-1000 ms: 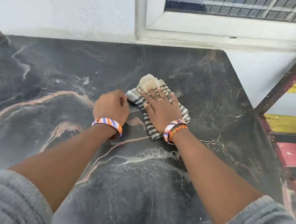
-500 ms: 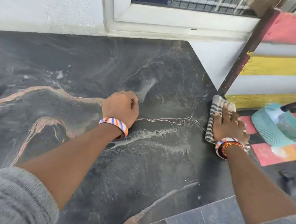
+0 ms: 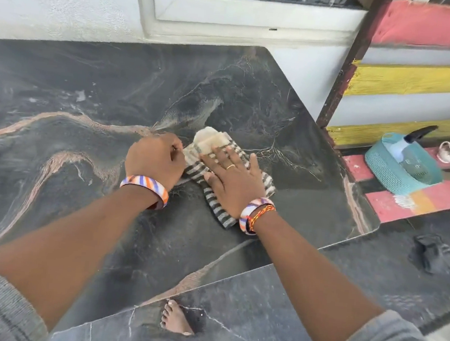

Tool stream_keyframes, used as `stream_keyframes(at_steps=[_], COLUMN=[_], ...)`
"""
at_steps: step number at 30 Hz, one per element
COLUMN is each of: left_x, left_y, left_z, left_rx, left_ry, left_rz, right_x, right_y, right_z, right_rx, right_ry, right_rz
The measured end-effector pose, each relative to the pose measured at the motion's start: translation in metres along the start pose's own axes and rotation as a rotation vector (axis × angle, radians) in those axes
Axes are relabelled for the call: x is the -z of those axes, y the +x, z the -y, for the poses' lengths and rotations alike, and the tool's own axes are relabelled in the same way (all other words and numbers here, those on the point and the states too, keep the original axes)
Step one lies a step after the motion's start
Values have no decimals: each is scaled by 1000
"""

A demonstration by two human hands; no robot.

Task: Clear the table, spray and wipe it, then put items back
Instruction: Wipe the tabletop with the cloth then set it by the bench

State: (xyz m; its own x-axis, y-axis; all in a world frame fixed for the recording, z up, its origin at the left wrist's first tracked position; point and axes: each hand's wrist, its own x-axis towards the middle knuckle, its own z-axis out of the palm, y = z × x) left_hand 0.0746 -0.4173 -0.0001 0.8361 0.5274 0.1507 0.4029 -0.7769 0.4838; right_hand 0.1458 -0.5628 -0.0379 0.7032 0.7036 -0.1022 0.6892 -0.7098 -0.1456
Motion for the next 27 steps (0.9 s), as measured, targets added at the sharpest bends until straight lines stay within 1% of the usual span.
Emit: stream_keyframes(at_steps=[2, 3, 5, 6, 7, 8, 10, 13, 14, 16, 17, 23, 25, 27], left_x=[2, 2, -4, -7, -10, -13, -15, -10, -7, -1, 3, 33, 42, 47], left_y=[-10, -17, -35, -45, -55, -63, -78, -91, -94, -100, -104, -128, -133, -138], left_z=[-1, -1, -3, -5, -7, -9, -14, -21, -22, -21, -19, 13, 26, 36], left_rx=[-10, -8, -27, -45, -60, -67, -69, -98, -96, -52, -13, 195, 269, 324], left_ry=[6, 11, 8, 3, 0, -5, -17, -38, -41, -40, -35, 10, 8, 5], left_rz=[1, 3, 21, 31, 40, 43, 52, 50, 50, 49, 46, -29, -45, -57], right_x=[4, 5, 3, 3, 4, 4, 4, 4, 1, -10, -19, -47, -54, -59], right_y=[-4, -9, -32, -48, -64, -77, -98, -119, -124, -133, -137, -150, -152, -153], right_z=[-35, -59, -120, -147, -166, -178, -176, -149, -137, -103, -82, 71, 105, 112], right_rx=[-187, -315, -603, -726, -810, -860, -887, -876, -863, -829, -773, -212, 23, 265], right_ry=[29, 30, 26, 56, 99, 153, 234, 261, 267, 275, 249, 72, -30, -144], right_rz=[-42, -63, -51, -51, -73, -106, -188, -311, -338, -333, -330, -261, -226, -178])
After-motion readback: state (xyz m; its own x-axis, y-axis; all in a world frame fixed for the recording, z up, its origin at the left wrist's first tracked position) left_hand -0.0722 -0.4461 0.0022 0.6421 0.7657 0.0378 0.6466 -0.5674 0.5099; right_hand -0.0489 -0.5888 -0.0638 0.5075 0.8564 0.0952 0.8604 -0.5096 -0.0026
